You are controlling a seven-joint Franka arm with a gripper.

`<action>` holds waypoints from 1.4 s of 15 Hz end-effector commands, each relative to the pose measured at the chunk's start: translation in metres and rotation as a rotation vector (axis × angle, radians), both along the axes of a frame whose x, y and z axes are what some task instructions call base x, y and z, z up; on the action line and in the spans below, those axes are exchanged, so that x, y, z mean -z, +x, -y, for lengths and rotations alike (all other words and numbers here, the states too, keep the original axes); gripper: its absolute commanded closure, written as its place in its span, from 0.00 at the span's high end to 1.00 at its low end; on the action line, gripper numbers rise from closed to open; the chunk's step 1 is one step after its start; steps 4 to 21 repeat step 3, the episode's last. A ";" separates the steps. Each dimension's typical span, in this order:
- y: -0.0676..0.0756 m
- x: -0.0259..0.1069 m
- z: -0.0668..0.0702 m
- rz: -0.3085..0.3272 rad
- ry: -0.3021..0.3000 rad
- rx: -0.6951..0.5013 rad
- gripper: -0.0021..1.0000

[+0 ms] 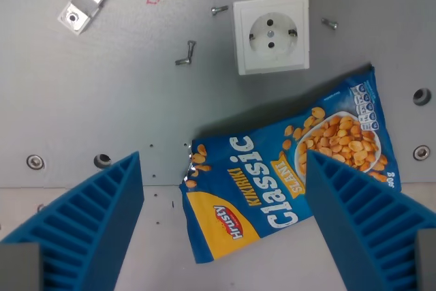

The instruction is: Rotate around base positive z

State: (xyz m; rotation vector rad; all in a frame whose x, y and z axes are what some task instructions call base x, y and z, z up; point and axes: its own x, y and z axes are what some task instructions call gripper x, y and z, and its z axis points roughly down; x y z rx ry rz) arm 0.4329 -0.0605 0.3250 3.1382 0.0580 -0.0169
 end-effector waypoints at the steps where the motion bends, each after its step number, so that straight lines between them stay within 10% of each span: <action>1: 0.000 -0.003 0.001 0.007 -0.004 -0.170 1.00; 21: 0.000 -0.003 0.001 0.007 -0.004 -0.197 1.00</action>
